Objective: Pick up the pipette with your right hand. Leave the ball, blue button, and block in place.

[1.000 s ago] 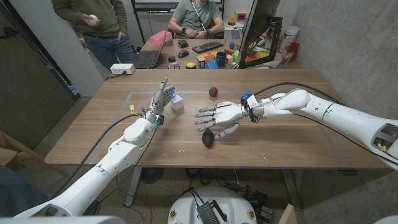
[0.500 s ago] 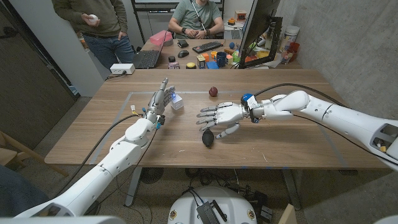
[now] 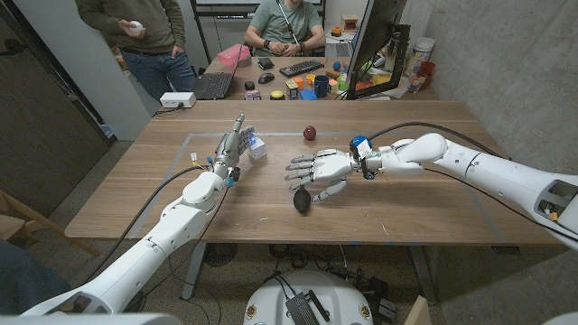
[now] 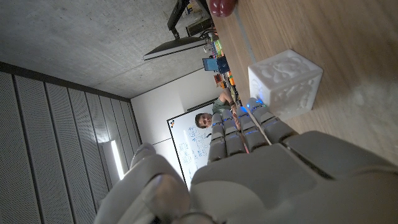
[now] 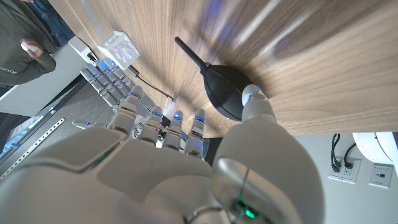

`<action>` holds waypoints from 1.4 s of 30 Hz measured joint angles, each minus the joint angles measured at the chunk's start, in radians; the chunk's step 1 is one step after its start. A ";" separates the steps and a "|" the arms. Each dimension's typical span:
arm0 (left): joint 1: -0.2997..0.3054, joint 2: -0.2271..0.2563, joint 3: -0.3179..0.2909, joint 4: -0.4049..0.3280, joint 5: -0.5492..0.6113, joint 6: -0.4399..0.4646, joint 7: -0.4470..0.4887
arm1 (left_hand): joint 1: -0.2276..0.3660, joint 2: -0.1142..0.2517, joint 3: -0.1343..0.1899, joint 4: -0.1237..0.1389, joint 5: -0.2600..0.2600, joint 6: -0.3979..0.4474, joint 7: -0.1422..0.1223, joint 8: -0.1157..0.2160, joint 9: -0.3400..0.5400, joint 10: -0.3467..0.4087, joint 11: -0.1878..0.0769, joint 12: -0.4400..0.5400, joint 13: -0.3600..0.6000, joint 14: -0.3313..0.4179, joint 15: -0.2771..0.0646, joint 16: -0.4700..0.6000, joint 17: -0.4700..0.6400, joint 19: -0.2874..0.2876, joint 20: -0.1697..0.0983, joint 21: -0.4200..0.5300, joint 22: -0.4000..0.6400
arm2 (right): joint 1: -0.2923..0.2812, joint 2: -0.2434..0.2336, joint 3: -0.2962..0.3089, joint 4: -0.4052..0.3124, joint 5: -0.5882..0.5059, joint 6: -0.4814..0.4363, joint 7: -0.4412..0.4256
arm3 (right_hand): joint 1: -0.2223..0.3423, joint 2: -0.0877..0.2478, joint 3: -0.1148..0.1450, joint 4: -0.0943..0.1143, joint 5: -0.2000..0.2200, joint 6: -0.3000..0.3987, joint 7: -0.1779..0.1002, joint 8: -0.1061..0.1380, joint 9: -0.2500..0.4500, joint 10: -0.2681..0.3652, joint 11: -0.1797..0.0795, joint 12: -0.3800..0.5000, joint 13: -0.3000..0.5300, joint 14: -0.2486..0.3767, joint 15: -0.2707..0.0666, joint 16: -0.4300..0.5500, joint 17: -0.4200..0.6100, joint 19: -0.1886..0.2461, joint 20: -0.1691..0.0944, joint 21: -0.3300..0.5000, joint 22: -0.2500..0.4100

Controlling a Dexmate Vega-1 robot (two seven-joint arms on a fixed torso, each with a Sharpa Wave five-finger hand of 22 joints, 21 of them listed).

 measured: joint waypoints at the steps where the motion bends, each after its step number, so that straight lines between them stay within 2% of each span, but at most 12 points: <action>1: -0.001 -0.001 0.000 0.002 -0.001 -0.001 -0.001 | 0.000 0.000 0.000 0.000 0.000 0.000 0.000 0.000 0.000 0.000 0.000 0.000 0.000 0.000 0.000 0.000 0.000 0.000 0.000 0.000 0.000 | 0.000 0.000 0.000 0.000 0.000 0.000 0.000 | 0.000 0.000 0.000 0.000 0.000 0.000 0.000 0.000 0.000 0.000 0.000 0.000 0.000 0.000 0.000 0.000 0.000 0.000 0.000 0.000 0.000; 7: -0.004 -0.004 0.002 0.011 -0.002 -0.003 -0.003 | 0.005 0.005 0.000 0.000 0.000 0.000 0.000 0.000 0.000 0.000 0.000 0.000 0.000 0.002 -0.002 0.000 0.000 0.000 0.000 0.000 0.000 | -0.006 0.003 -0.002 0.003 0.008 -0.005 0.005 | -0.003 -0.003 0.000 0.000 0.000 0.000 0.000 0.000 0.000 -0.005 0.005 0.000 0.000 0.000 0.000 0.004 0.000 -0.005 -0.005 0.000 0.000; 9: -0.005 -0.005 0.002 0.013 -0.003 -0.005 -0.004 | 0.005 0.005 0.000 0.000 0.000 0.000 0.000 0.000 0.000 0.000 0.000 0.000 0.000 0.006 -0.006 0.000 0.000 0.000 0.000 0.000 0.000 | -0.008 0.007 -0.004 0.007 0.012 -0.006 0.007 | -0.005 -0.005 0.000 0.000 0.001 0.000 0.000 0.008 0.000 -0.005 0.005 0.003 0.000 0.001 0.000 0.008 0.000 -0.001 -0.005 0.010 0.002; 11: -0.005 -0.006 0.002 0.016 -0.003 -0.006 -0.005 | 0.005 0.005 0.000 0.000 0.000 0.000 0.000 0.000 0.000 0.000 0.000 0.000 0.000 0.006 -0.006 0.000 0.000 0.000 0.000 0.000 0.000 | -0.009 0.010 -0.006 0.012 0.013 -0.006 0.005 | -0.005 -0.005 0.007 0.000 0.012 0.029 -0.010 0.021 0.000 0.024 -0.007 0.022 0.001 0.040 -0.017 0.021 0.000 0.072 -0.009 0.037 0.005; 14: -0.006 -0.006 0.002 0.018 -0.004 -0.007 -0.006 | 0.005 0.005 0.000 0.000 0.000 0.005 -0.005 0.000 0.000 0.000 0.000 0.000 0.000 0.006 -0.006 0.000 0.000 0.000 0.000 0.000 0.000 | -0.009 0.018 -0.011 0.025 0.013 -0.007 -0.007 | 0.050 -0.002 0.029 -0.017 0.029 0.109 -0.031 0.043 0.001 0.091 -0.026 0.059 0.016 0.119 -0.063 0.034 0.005 0.226 -0.016 0.082 0.005; 15: -0.006 -0.007 0.002 0.019 -0.004 -0.007 -0.006 | 0.005 0.005 0.000 0.000 0.000 0.006 -0.005 0.000 0.000 0.000 0.000 0.000 0.000 0.006 -0.006 0.000 0.000 0.000 0.000 0.000 0.000 | -0.009 0.022 -0.015 0.033 0.013 -0.008 -0.020 | 0.074 -0.004 0.040 -0.021 0.036 0.147 -0.039 0.052 0.004 0.121 -0.033 0.078 0.025 0.152 -0.079 0.041 0.008 0.285 -0.023 0.096 0.004; 17: -0.006 -0.007 0.002 0.019 -0.004 -0.007 -0.006 | 0.005 0.005 0.000 0.000 0.000 0.006 -0.006 0.000 0.000 0.000 0.000 0.000 0.000 0.006 -0.006 0.000 0.000 0.000 0.000 0.000 0.000 | -0.009 0.026 -0.019 0.042 0.013 -0.008 -0.031 | 0.108 -0.009 0.054 -0.025 0.043 0.206 -0.044 0.064 0.005 0.169 -0.042 0.107 0.040 0.204 -0.102 0.052 0.014 0.366 -0.043 0.114 0.002; 21: -0.003 -0.004 0.001 0.015 -0.004 -0.007 -0.004 | 0.005 0.005 0.000 0.000 0.000 0.006 -0.006 0.000 0.000 0.000 0.000 0.000 0.000 0.006 -0.006 0.000 0.000 0.000 0.000 0.000 0.000 | -0.004 0.039 -0.031 0.065 0.009 -0.012 -0.061 | 0.164 -0.002 0.088 -0.024 0.054 0.344 -0.046 0.101 0.006 0.256 -0.061 0.158 0.072 0.305 -0.140 0.074 0.025 0.471 -0.116 0.129 0.002; 24: 0.001 0.001 0.000 0.007 -0.004 -0.006 -0.001 | 0.005 0.005 -0.003 -0.003 0.000 0.006 -0.005 0.000 0.000 0.000 0.000 0.000 0.000 0.006 -0.006 0.000 0.000 0.000 0.000 0.000 0.000 | 0.000 0.048 -0.042 0.083 0.007 -0.014 -0.083 | 0.190 0.007 0.102 -0.018 0.054 0.425 -0.042 0.129 0.013 0.306 -0.071 0.185 0.092 0.368 -0.151 0.092 0.032 0.523 -0.150 0.134 0.002; 26: 0.002 0.002 -0.002 0.005 -0.004 -0.005 0.002 | 0.005 0.005 -0.003 -0.003 0.000 0.006 -0.005 0.000 0.000 0.000 0.000 0.000 0.000 0.006 -0.006 0.000 0.000 0.000 0.000 0.000 0.000 | 0.003 0.051 -0.047 0.091 0.006 -0.015 -0.089 | 0.197 0.015 0.111 -0.017 0.054 0.451 -0.042 0.139 0.016 0.327 -0.072 0.194 0.100 0.392 -0.152 0.098 0.033 0.538 -0.166 0.138 0.002; 29: 0.005 0.004 -0.003 0.001 -0.004 -0.003 0.004 | 0.005 0.005 -0.003 -0.003 0.000 0.006 -0.005 0.000 0.000 0.000 0.000 0.000 0.000 0.006 -0.006 0.000 0.000 0.000 0.000 0.000 0.000 | 0.006 0.053 -0.054 0.097 0.007 -0.016 -0.098 | 0.208 0.015 0.111 -0.017 0.054 0.466 -0.043 0.141 0.019 0.339 -0.077 0.198 0.107 0.412 -0.153 0.102 0.037 0.553 -0.180 0.141 0.002; 42: 0.014 0.008 -0.010 -0.006 -0.009 -0.006 0.004 | 0.009 0.009 -0.003 -0.003 0.000 0.006 -0.005 0.000 0.000 0.000 0.000 0.000 0.000 0.006 -0.006 0.000 0.000 0.000 0.000 0.000 0.000 | -0.006 0.029 -0.044 0.065 0.044 -0.024 -0.092 | 0.209 0.016 0.115 -0.013 0.054 0.466 -0.043 0.141 0.020 0.342 -0.073 0.205 0.116 0.433 -0.154 0.108 0.037 0.560 -0.181 0.141 0.002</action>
